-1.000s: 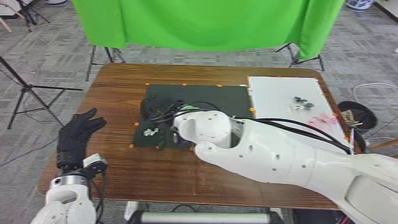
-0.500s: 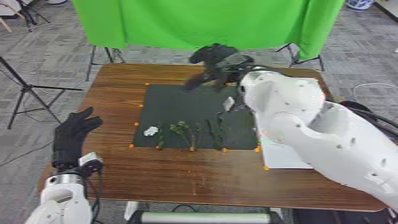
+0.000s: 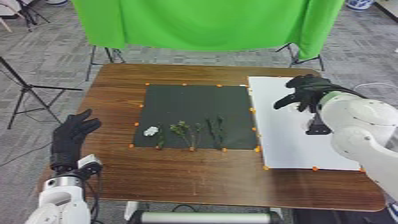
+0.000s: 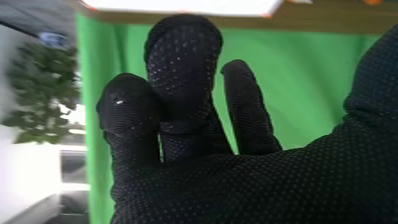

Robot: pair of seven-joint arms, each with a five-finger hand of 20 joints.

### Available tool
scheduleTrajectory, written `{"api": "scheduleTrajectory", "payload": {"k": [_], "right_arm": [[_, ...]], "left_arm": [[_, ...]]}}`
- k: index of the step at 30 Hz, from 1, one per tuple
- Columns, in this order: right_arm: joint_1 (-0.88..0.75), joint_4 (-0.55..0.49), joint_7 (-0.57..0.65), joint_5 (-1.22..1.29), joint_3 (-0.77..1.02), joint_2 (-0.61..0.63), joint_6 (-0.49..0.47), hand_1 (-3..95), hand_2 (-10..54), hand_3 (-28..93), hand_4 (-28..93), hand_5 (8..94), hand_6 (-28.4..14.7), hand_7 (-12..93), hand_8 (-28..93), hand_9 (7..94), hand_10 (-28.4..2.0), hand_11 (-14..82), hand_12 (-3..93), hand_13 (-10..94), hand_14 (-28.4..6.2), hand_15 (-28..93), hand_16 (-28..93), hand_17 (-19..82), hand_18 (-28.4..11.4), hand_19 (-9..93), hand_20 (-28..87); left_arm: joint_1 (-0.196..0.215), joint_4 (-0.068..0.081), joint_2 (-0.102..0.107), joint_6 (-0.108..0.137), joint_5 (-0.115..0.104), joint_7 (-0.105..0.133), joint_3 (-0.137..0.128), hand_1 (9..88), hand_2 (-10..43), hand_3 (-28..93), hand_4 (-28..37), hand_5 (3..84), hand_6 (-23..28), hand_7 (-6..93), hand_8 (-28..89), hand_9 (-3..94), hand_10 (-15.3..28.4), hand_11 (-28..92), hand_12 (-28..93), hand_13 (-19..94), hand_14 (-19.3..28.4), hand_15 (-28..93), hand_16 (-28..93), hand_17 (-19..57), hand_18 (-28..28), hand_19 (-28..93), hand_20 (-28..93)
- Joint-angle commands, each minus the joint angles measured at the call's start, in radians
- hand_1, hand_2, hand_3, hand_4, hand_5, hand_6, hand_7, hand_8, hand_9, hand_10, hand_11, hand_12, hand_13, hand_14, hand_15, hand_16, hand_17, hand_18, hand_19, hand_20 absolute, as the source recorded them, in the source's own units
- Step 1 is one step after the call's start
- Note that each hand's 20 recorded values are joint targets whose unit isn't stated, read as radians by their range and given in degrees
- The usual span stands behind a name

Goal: Arrange flowers

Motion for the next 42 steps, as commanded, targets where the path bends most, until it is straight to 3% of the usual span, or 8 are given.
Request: {"api": "scheduleTrajectory", "payload": {"k": [1,12,20,24,30,34,37,42], "right_arm": [[-0.137,0.026,0.058,-0.016,0.061,0.035,0.007,11.5,-9.5,58,-13,42.2,-3.8,4,-3,52.8,-21.4,7.1,17.2,84,-8.2,58,26,58,-17.3,93,45],[-0.258,0.031,0.069,-0.015,0.16,0.032,0.012,13.4,-9.5,58,-14,44.4,-4.1,5,-4,58.9,-19.9,8.3,18.8,84,-8.4,60,26,58,-17.6,93,46],[-0.264,0.07,0.067,-0.02,0.141,0.013,0.015,16.7,-9.5,60,-13,45.6,-2.8,7,-5,59.9,-19.4,9.0,19.2,84,-8.5,60,26,58,-17.6,93,47],[-0.275,0.067,0.082,-0.01,0.137,0.012,0.067,22.8,-7.7,64,-13,48.2,-2.6,9,-5,63.7,-18.5,11.9,19.1,85,-7.4,61,25,59,-17.3,93,47],[-0.28,0.073,0.061,-0.031,0.116,0.012,0.154,38.7,-2.9,67,-15,59.6,-2.2,15,-7,74.4,-15.4,18.6,18.6,88,-5.3,60,25,63,-15.0,93,47],[-0.293,0.071,0.036,-0.053,0.111,0.017,0.237,50.3,-3.8,63,-16,69.2,-3.4,18,8,81.6,-13.5,20.9,18.5,91,-4.1,59,25,65,-13.9,93,45],[-0.297,0.062,0.03,-0.047,0.119,0.02,0.246,56.7,-5.6,63,-16,74.9,-3.3,19,9,85.9,-11.7,16.9,25.0,93,-3.1,57,26,66,-12.8,93,43],[-0.299,0.028,0.009,-0.047,0.143,0.033,0.283,59.9,-7.0,63,-17,77.3,-3.5,18,8,88.6,-10.6,14.0,28.1,94,-2.3,57,27,68,-11.6,93,42]], "left_arm": [[0.008,-0.004,-0.009,-0.006,0.006,-0.009,0.006,18.4,10.3,70,-28.3,53.6,3.6,13.3,-8,56.1,15.2,21,9,46,17.2,25,-6,11.0,9.8,8,16],[0.027,-0.014,-0.017,-0.002,0.007,-0.008,0.002,18.5,10.5,70,-28.3,53.5,3.6,13.4,-8,56.0,15.2,21,9,46,17.2,25,-6,10.9,9.9,8,16],[0.021,-0.012,-0.019,-0.008,0.01,-0.014,0.012,18.4,10.5,70,-28.3,53.5,3.5,13.4,-8,56.0,15.2,21,9,46,17.4,25,-6,10.9,9.9,8,16],[0.025,-0.015,-0.019,-0.005,0.008,-0.011,0.008,18.5,10.6,69,-28.3,53.5,3.6,13.4,-8,56.1,15.3,21,9,46,17.3,25,-6,10.9,9.9,8,16],[0.027,-0.016,-0.02,-0.006,0.008,-0.013,0.006,18.4,10.7,69,-28.3,53.5,3.5,13.3,-8,56.0,15.2,21,9,46,17.3,25,-6,10.8,9.9,8,16],[0.028,-0.017,-0.021,-0.005,0.008,-0.013,0.008,18.4,10.7,69,-28.3,53.4,3.5,13.3,-8,55.9,15.2,21,9,46,17.3,25,-6,10.8,9.9,8,16],[0.026,-0.016,-0.018,-0.006,0.01,-0.017,0.009,18.4,10.7,69,-28.3,53.5,3.6,13.3,-8,56.0,15.2,21,9,46,17.2,25,-6,10.8,9.9,8,16],[0.029,-0.017,-0.015,-0.005,0.008,-0.019,0.006,18.7,10.7,69,-28.3,53.5,3.6,13.3,-8,55.9,15.2,21,9,46,17.3,25,-6,10.8,9.9,8,16]]}}
